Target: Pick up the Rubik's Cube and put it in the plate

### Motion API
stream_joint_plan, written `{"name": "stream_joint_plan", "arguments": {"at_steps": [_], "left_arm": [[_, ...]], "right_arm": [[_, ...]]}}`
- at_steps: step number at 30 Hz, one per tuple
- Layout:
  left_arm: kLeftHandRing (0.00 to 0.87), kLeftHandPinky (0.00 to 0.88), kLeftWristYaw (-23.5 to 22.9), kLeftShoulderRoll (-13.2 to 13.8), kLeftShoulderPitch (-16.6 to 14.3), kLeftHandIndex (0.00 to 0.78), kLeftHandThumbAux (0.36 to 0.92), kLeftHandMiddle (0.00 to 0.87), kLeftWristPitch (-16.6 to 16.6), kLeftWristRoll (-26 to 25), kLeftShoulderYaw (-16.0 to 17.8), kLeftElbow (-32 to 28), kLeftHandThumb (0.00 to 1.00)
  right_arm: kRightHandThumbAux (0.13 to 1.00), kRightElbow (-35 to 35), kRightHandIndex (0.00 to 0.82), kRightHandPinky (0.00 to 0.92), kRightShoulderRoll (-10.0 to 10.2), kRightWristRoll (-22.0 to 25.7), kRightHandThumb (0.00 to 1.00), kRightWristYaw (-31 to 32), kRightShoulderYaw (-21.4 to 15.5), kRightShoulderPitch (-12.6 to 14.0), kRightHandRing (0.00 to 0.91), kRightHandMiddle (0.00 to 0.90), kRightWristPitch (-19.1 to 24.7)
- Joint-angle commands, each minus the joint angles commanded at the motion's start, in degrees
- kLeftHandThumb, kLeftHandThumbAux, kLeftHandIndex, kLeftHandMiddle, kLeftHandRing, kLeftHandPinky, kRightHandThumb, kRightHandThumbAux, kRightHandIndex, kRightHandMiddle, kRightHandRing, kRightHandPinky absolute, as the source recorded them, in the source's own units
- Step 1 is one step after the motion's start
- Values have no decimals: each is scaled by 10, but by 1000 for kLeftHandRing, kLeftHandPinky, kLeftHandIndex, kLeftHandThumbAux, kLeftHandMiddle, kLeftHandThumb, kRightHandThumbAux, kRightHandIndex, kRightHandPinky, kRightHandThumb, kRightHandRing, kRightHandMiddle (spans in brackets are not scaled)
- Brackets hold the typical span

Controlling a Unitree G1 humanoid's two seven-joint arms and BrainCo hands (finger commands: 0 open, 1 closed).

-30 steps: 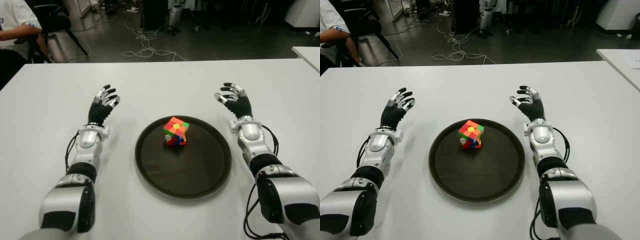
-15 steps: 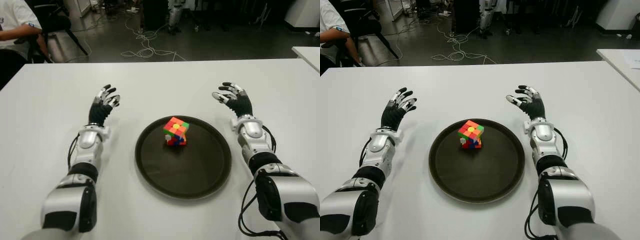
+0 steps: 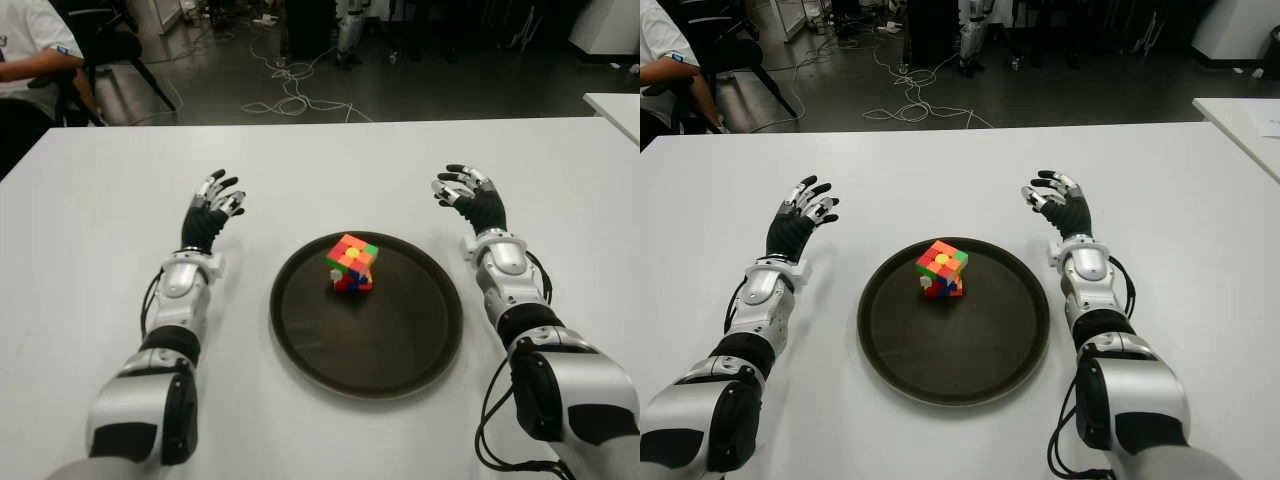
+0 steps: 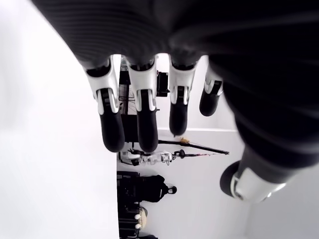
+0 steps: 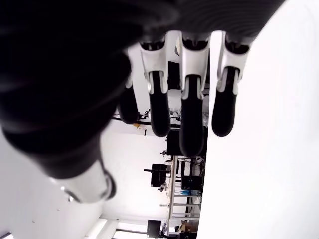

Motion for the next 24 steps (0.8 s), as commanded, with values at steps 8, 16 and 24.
{"name": "stream_joint_plan", "arguments": {"at_steps": [8, 16, 24], "left_arm": [[261, 324, 1, 3, 1, 80, 645, 214, -6, 7, -4, 3, 270], [276, 340, -4, 6, 1, 86, 614, 237, -21, 11, -6, 8, 289], [280, 348, -13, 8, -1, 89, 613, 236, -17, 7, -1, 13, 316]], "right_arm": [[732, -2, 403, 649, 1, -2, 661, -1, 1, 2, 563, 504, -3], [729, -4, 409, 648, 2, -5, 678, -3, 4, 3, 572, 510, -6], [729, 2, 409, 649, -1, -14, 680, -13, 10, 2, 572, 510, -7]]}}
